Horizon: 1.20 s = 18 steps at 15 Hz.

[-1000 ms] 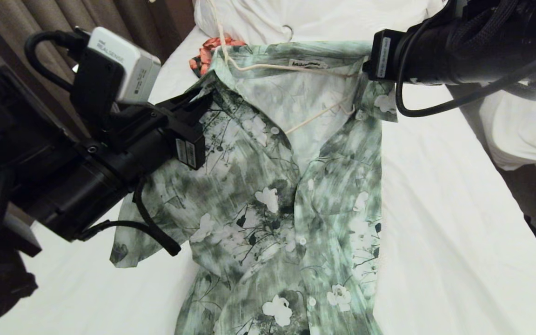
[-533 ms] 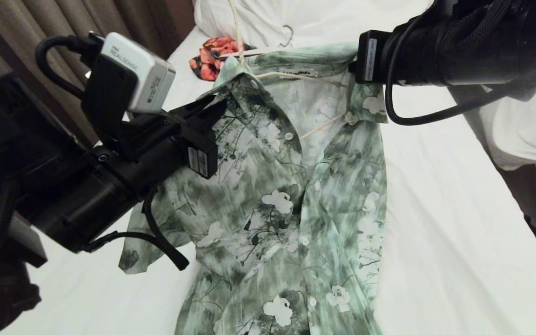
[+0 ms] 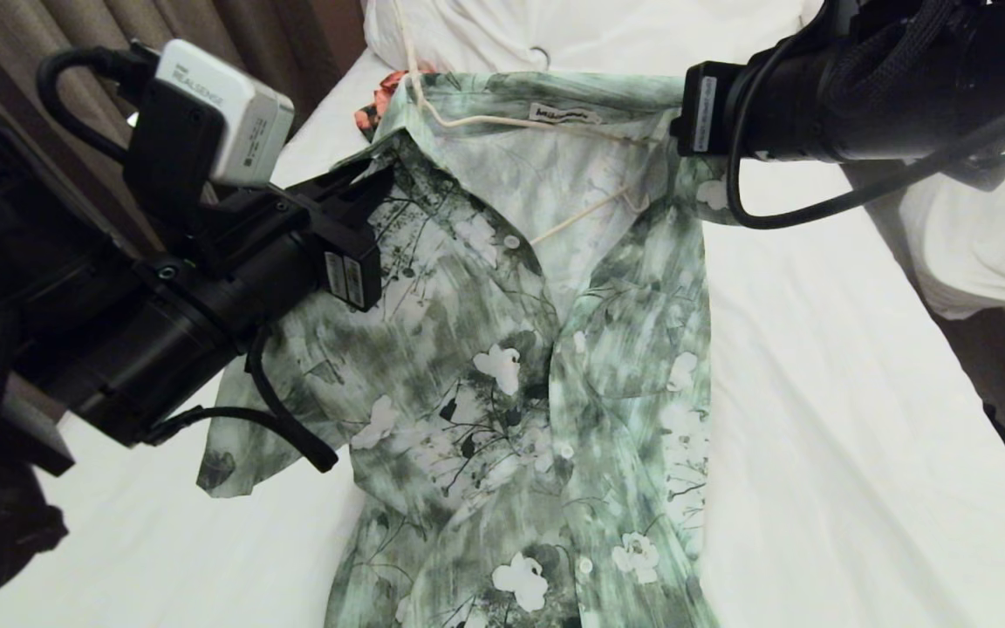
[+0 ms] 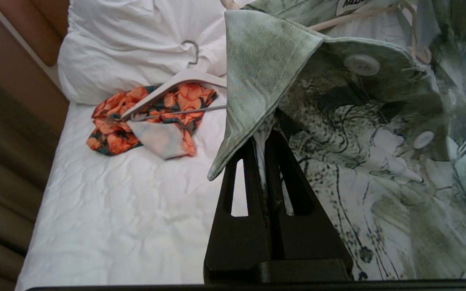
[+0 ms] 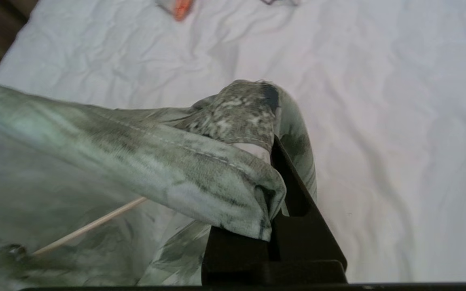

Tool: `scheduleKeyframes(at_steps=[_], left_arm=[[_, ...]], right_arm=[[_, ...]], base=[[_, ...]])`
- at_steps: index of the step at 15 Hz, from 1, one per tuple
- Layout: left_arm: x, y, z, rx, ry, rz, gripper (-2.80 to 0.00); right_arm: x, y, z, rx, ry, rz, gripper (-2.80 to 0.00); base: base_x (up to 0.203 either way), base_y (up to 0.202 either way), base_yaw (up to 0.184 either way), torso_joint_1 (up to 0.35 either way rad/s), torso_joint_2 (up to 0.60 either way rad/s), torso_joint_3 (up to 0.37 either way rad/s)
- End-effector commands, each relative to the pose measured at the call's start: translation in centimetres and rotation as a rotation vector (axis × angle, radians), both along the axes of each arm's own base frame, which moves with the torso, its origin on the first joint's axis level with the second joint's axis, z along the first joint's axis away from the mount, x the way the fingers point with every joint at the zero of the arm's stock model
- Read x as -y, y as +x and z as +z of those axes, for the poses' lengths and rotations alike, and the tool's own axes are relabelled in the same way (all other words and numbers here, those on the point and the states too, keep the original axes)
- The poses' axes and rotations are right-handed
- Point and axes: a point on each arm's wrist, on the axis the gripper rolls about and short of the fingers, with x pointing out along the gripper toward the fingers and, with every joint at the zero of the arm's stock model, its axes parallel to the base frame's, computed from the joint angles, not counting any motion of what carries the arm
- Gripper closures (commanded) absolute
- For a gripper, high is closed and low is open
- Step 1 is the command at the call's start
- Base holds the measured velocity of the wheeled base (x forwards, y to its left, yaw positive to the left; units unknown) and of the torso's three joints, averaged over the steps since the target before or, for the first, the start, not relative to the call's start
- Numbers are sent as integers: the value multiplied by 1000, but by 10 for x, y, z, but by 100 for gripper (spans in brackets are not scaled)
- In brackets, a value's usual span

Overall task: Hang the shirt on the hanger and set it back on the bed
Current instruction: Hook the other side of the shirt onto the hanger

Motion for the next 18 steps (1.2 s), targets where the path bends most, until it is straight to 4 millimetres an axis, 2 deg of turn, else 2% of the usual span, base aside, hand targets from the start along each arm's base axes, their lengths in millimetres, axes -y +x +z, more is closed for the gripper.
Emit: scheduleKeyframes(at_steps=[1,9,11,16,18], left_arm=[[-1,-1,2,9,-3,2,0],[-1,-1,2,10,-6,5,0],[-1,0,1,6,-3,5,0],[-8,7,6,19,-14,41,0],[-9,8,6,22,-15,46,0]], right_arm=[[6,5,1,7,0,-25,0],[16,8,2,16,-51,-42,0],[14,0,5,17,-50,-22,0],[-13,-45,3,-85,-91,120,0],[-22,-55,1,-107,-82,158,0]], base=[[0,0,0,0,0,0],[0,0,0,0,0,0],[0,0,0,0,0,0],[0,0,0,0,0,0],[0,0,0,0,0,0]])
